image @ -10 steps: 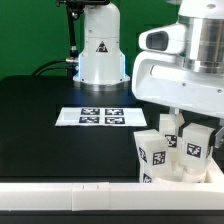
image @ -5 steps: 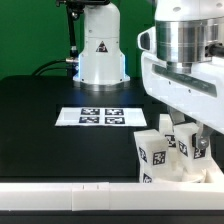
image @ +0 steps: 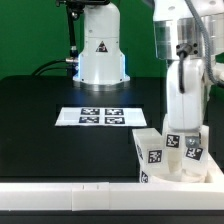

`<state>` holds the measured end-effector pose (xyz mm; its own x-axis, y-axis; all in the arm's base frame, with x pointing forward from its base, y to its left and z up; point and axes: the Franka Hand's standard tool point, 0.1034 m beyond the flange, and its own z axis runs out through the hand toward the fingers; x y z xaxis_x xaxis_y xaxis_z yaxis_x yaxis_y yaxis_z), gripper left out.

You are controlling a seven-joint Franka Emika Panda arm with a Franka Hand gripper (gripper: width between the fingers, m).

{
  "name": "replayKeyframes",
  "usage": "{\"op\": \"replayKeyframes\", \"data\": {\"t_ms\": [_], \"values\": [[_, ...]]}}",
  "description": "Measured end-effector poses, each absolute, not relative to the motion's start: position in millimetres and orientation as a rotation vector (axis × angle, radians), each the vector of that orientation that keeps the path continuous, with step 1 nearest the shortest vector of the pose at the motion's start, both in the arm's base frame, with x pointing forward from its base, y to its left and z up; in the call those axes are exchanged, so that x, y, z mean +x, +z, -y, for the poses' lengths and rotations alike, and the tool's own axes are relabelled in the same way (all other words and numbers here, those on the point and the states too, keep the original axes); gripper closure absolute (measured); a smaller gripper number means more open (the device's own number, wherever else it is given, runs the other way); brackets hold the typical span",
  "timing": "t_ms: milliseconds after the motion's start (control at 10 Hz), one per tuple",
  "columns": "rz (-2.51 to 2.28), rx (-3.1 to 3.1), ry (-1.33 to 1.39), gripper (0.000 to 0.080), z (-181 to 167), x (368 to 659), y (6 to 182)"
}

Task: Assemble stool

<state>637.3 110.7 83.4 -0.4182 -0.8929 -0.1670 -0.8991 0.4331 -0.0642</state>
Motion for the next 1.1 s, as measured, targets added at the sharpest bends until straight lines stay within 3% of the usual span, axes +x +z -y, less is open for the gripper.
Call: {"op": "replayKeyframes", "data": {"t_ms": [200,300,400,500,600,800,1100], "values": [[-2.478,-1.633,0.056,0.0466,-110.6,636.6,83.5],[-2.463,-1.657,0.054,0.0351,-110.8,636.3,82.9],[-2.42,-1.723,0.053,0.0351,-110.2,635.9,83.4],[-2.261,-1.939,0.068,0.0199,-108.4,634.0,88.6],[-2.077,-2.132,0.079,0.016,-107.4,632.8,98.2],[-1.717,-2.445,0.12,0.0153,-114.7,627.0,108.1],[-1.517,-2.571,0.092,0.015,-112.4,627.8,105.7]]}}
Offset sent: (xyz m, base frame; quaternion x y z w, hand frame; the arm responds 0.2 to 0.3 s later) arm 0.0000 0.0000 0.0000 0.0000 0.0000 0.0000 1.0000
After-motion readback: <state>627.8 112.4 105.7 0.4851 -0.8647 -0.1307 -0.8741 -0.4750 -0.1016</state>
